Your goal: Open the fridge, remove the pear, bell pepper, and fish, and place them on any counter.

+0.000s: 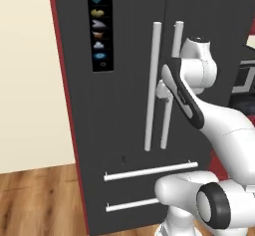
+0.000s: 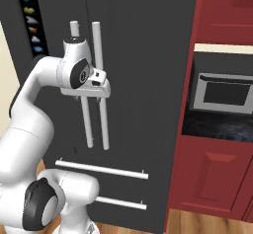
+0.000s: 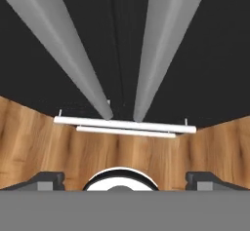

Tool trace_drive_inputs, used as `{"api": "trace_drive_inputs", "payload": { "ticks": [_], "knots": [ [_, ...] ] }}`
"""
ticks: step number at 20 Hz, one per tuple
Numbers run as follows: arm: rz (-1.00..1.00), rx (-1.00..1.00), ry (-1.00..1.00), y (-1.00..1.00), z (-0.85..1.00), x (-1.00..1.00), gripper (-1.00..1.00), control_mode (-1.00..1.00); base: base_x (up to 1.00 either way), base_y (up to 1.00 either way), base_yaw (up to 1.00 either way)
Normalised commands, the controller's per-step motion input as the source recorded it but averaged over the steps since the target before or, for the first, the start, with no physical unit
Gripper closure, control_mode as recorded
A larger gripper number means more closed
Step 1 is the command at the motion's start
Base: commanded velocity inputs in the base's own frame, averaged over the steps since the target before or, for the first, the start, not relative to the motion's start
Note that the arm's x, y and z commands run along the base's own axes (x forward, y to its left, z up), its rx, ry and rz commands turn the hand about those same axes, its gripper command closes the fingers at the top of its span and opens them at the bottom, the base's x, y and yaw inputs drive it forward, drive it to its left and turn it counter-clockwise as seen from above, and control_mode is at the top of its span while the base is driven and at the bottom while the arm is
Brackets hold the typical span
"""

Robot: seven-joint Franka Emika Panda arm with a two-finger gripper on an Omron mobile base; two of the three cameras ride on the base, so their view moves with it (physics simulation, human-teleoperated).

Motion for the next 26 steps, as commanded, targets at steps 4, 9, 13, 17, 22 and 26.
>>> {"api": "trace_drive_inputs", "payload": {
  "ticks": [4, 9, 13, 17, 22, 26],
  "knots": [
    [0.00, 0.00, 0.00, 0.00, 0.00, 0.00, -1.00, 1.00, -0.52, 0.01, 0.00],
    [0.00, 0.00, 0.00, 0.00, 0.00, 0.00, -1.00, 1.00, -0.35, 0.03, 0.00],
    [0.00, 0.00, 0.00, 0.00, 0.00, 0.00, -1.00, 1.00, 0.04, 0.01, 0.00],
    [-0.08, 0.00, -0.22, 0.20, -0.30, 0.02, -1.00, -1.00, 0.04, 0.01, 0.00],
    [-0.02, 0.03, -0.45, 0.00, -0.08, 0.37, -1.00, -1.00, 0.00, 0.00, 0.00],
    [-0.03, 0.01, -0.26, 0.00, 0.00, 0.61, -1.00, -1.00, 0.00, 0.00, 0.00]
  ]
}}
